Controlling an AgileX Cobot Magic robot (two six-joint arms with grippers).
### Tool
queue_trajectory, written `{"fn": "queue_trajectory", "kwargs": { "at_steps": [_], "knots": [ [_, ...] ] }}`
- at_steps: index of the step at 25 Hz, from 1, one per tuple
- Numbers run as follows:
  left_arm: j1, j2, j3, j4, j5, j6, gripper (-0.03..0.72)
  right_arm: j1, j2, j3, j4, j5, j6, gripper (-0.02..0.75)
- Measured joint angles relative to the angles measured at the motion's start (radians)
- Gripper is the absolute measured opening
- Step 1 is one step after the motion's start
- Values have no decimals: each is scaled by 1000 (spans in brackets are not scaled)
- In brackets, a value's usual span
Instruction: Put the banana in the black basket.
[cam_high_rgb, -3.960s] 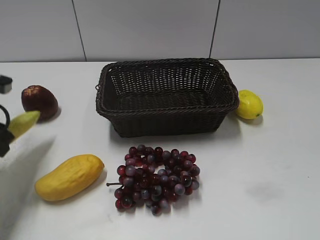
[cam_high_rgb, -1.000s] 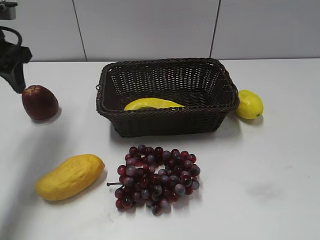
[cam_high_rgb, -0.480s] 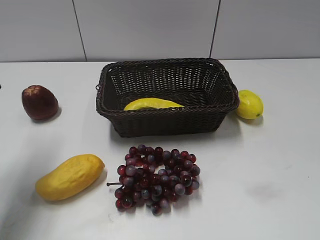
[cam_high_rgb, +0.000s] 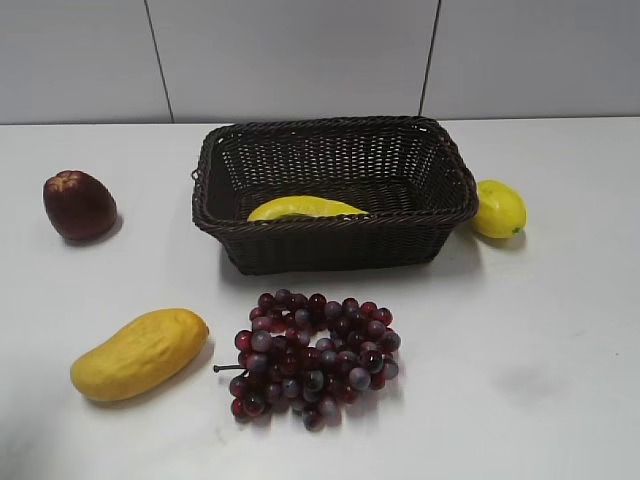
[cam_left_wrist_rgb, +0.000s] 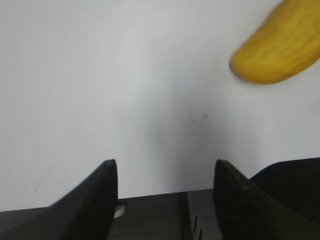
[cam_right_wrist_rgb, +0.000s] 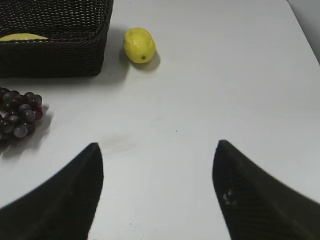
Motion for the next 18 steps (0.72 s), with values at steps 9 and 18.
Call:
{"fn": "queue_trajectory", "kwargs": {
  "at_steps": [9,18],
  "knots": [
    [0,-431,189,1,-56,0,591,0,0,0,0,0,0,519],
    [0,-796,268,1,-77,0,591,0,0,0,0,0,0,519]
  ]
}}
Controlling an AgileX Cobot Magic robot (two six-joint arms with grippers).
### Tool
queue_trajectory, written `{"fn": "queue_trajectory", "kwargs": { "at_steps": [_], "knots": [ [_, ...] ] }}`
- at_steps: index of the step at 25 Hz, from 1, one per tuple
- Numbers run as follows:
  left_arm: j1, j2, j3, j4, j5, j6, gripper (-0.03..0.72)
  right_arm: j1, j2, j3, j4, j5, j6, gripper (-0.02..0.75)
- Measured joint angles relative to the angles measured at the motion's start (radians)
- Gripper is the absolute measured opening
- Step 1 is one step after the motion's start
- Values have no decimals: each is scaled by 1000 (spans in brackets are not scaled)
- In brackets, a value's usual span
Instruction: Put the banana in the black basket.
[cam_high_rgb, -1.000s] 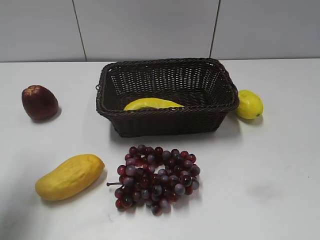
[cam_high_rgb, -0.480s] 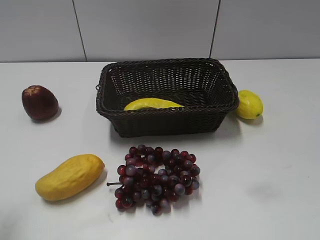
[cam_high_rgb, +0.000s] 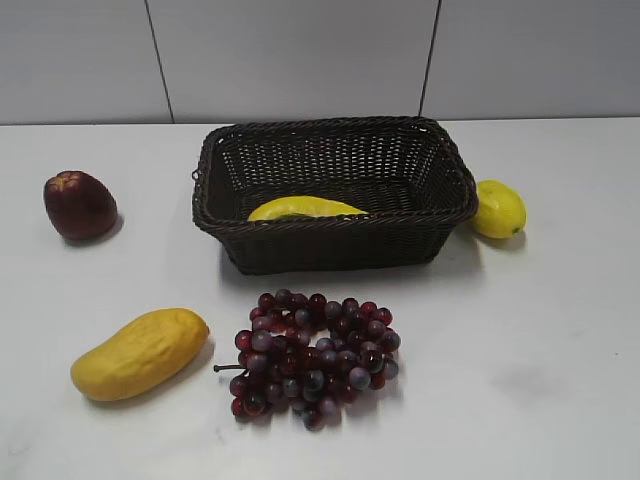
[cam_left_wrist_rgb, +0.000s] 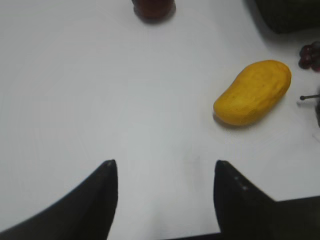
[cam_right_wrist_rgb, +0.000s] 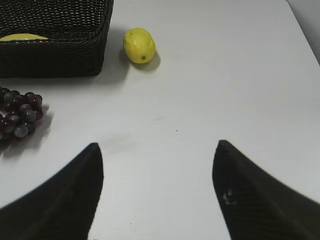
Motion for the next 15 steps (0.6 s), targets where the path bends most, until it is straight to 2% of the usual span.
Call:
{"fn": "queue_trajectory", "kwargs": {
  "at_steps": [10,15],
  "knots": [
    [0,-243,12,-4,-31,0,591,0,0,0,0,0,0,519],
    [8,-267,17,-10,-32,-1,591,0,0,0,-1,0,0,519]
  ]
}}
